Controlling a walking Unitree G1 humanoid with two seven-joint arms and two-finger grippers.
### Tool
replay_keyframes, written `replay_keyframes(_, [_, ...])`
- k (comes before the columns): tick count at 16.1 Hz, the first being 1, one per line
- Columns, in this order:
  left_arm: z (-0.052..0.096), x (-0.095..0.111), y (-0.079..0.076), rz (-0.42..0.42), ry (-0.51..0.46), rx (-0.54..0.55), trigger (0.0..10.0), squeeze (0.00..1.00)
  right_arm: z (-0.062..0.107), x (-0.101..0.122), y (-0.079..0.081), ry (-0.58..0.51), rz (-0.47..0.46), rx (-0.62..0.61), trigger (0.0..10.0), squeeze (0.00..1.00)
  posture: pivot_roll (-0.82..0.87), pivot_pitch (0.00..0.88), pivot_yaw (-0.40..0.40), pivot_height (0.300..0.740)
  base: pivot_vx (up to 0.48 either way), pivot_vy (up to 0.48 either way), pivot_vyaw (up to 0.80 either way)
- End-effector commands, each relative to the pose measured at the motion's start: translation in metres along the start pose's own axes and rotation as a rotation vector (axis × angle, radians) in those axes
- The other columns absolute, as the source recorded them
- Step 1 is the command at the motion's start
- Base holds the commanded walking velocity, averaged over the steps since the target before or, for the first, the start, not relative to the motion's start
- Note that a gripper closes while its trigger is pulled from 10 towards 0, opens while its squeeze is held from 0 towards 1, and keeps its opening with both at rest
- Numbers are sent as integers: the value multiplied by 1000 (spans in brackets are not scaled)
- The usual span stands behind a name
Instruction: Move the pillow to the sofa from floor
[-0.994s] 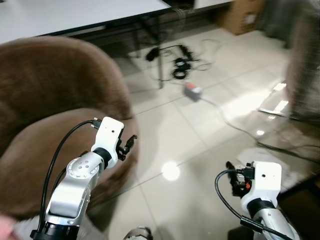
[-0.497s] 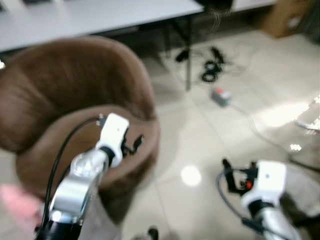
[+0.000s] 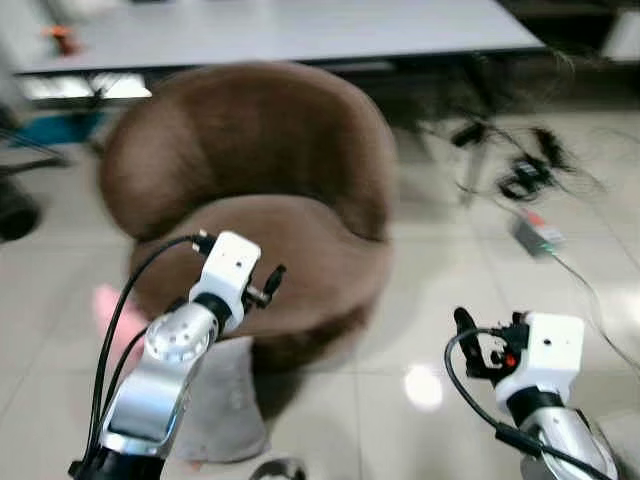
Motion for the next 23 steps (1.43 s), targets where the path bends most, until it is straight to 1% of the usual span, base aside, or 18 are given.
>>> replay_keyframes(1, [0, 1, 7, 29, -11, 38, 10000, 0, -2, -6, 3, 31, -9, 11, 10000, 0, -28, 56, 23, 740, 0, 0, 800])
replay_keyframes(2, [0, 1, 7, 54, -9, 33, 10000, 0, -3, -7, 2, 38, -12, -1, 10000, 0, -26, 53, 20, 740, 0, 0, 800])
replay_keyframes(3, [0, 3, 7, 60, -20, 30, 10000, 0, -4, -7, 0, 34, -14, -10, 10000, 0, -24, 51, 17, 740, 0, 0, 800])
replay_keyframes(5, [0, 3, 5, 44, -20, 21, 10000, 0, -5, -6, -1, 32, -24, -14, 10000, 0, -23, 48, 13, 740, 0, 0, 800])
replay_keyframes(7, [-2, 5, 4, 9, -42, 17, 10000, 0, -5, -6, -1, 34, -21, -12, 10000, 0, -23, 48, 13, 740, 0, 0, 800])
replay_keyframes(9, [-5, 3, 3, 12, -21, 26, 10000, 0, -6, -6, -1, 35, -12, -13, 10000, 0, -29, 35, 12, 740, 0, 0, 800])
replay_keyframes(10, [-6, 3, 2, 22, -29, 7, 10000, 0, -7, -6, 0, 32, 25, -30, 10000, 0, -33, 29, 14, 740, 319, 0, 800])
replay_keyframes(12, [-7, 3, 1, 23, -34, -1, 10000, 0, -10, -5, -5, 21, 40, -99, 10000, 0, -32, 25, 13, 740, 373, 0, 0])
replay_keyframes(14, [-7, 3, 0, 27, -37, -5, 10000, 0, -11, -1, -6, -7, 145, -103, 10000, 0, -32, 23, 15, 740, 382, 0, 0])
replay_keyframes(15, [-7, 3, 0, 27, -37, -7, 10000, 0, -12, 1, -6, -32, 184, -111, 10000, 0, -32, 23, 15, 740, 382, 0, 0])
replay_keyframes(16, [-7, 3, 0, 27, -37, -7, 10000, 0, -12, -1, -7, -30, 192, -109, 10000, 0, -30, 21, 12, 740, 379, 0, 0])
replay_keyframes(17, [-8, 3, 0, 23, -40, -6, 10000, 0, -13, -3, -6, -14, 208, -81, 10000, 0, -27, 22, 10, 740, 379, 0, 0])
replay_keyframes(20, [-8, 3, 1, 15, -43, -7, 10000, 0, -14, -3, -6, -9, 191, -85, 10000, 0, -26, 21, 10, 740, 381, 0, 679])
replay_keyframes(22, [-8, 3, 1, 11, -43, -9, 10000, 0, -14, -5, -6, -2, 157, -103, 10000, 0, -27, 22, 12, 740, 368, 0, 0])
replay_keyframes(23, [-8, 3, 1, 8, -43, -12, 10000, 0, -13, -6, -5, 2, 156, -79, 10000, 0, -28, 22, 13, 740, 345, 0, 0])
Point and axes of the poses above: a point about 5 cm out from each wrist's last joint towards the gripper, its own z axis pointing back from the gripper into the wrist, its own x axis along the axis of the wrist's last joint, y = z × x, the point moved 1 cm from there along -z, pointing out of the wrist towards the gripper, and after that the axes turned 11 degrees about -z, right-handed, at the moved point
